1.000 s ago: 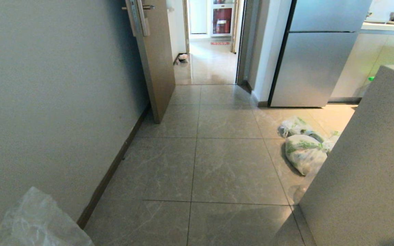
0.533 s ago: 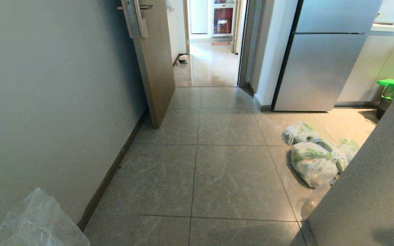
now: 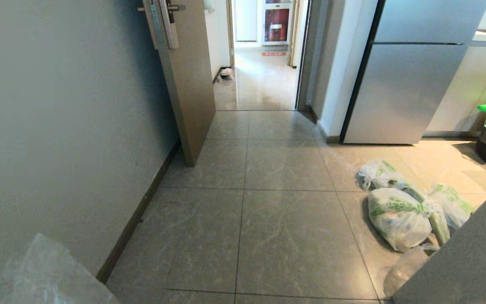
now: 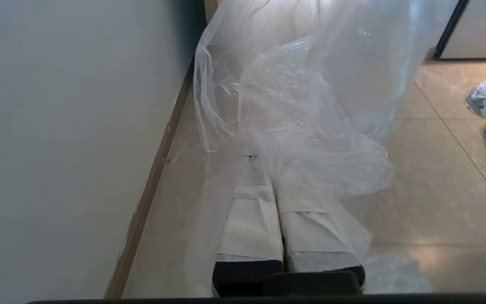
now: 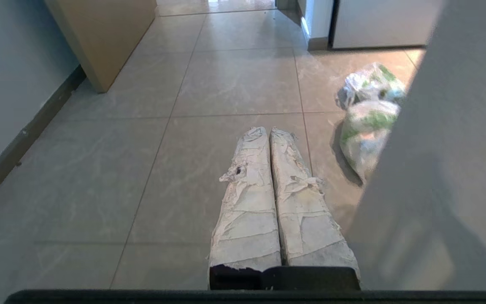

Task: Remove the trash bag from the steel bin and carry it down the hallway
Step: Put the trash bag at the door

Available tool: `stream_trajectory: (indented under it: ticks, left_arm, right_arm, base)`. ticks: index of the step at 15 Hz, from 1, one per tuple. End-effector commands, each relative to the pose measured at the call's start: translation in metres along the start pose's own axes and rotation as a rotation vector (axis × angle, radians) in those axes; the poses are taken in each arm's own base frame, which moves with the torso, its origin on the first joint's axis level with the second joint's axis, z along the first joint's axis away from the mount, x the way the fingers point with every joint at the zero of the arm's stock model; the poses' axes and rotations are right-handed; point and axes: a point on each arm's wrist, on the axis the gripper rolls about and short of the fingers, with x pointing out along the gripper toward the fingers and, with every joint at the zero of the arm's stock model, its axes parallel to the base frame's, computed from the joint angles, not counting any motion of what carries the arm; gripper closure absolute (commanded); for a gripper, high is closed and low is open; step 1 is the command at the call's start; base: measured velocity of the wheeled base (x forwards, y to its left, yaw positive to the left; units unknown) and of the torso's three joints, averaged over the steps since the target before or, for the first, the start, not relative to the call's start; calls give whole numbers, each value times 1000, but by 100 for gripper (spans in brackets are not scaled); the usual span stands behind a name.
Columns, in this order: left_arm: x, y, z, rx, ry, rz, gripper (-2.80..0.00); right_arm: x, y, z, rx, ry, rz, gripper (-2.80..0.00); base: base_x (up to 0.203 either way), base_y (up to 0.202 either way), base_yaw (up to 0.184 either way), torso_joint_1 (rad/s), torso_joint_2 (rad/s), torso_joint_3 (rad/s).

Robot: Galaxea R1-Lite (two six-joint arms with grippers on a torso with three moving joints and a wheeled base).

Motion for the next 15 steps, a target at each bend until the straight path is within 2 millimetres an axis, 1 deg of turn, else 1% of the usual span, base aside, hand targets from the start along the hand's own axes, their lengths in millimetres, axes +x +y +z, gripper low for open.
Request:
stream_trajectory:
  ticks: [1,15]
  left_arm:
    - [0,0,0,-1,2,0,0]
    - [0,0,0,-1,1,0,0]
  right_arm:
    - [0,0,0,0,1,0,0]
    - [0,0,0,0,1,0,0]
  base:
    - [190,0,-2,-1,4,1]
    - [189,0,1,2,2,1]
